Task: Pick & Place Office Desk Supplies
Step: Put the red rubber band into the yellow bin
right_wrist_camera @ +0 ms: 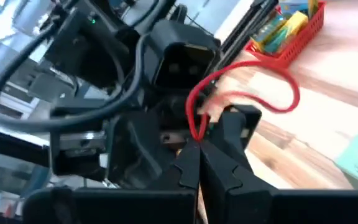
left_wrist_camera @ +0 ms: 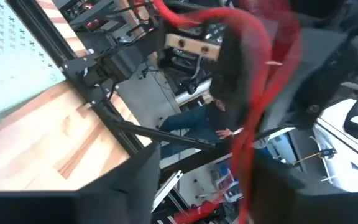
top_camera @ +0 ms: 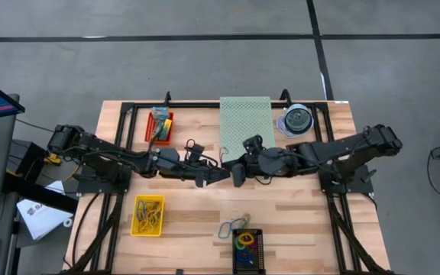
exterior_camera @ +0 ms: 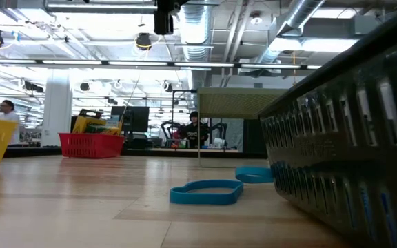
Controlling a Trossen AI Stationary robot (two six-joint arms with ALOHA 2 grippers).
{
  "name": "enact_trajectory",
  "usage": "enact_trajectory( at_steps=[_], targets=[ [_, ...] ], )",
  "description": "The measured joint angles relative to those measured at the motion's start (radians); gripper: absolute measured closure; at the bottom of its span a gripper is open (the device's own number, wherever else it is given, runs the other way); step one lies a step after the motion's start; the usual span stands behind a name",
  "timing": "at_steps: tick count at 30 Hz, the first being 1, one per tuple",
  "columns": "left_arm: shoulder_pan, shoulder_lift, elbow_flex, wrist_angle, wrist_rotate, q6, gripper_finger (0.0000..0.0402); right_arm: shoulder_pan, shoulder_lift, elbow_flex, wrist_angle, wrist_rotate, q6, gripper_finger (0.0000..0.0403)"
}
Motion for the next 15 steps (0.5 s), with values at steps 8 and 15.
enact_trajectory(
  at_steps=[8, 15],
  targets=[
    [-0.016, -0.002, 0.0, 0.011, 0.0, 0.024, 0.0351, 0.008, -0.008, -0.001, -0.029, 0.013, 0.004, 0.0403],
    [-0.018, -0.002, 0.0, 0.02, -0.007, 0.048, 0.0399, 0.022, -0.008, -0.001, -0.047, 0.019, 0.011, 0.0403]
  ],
)
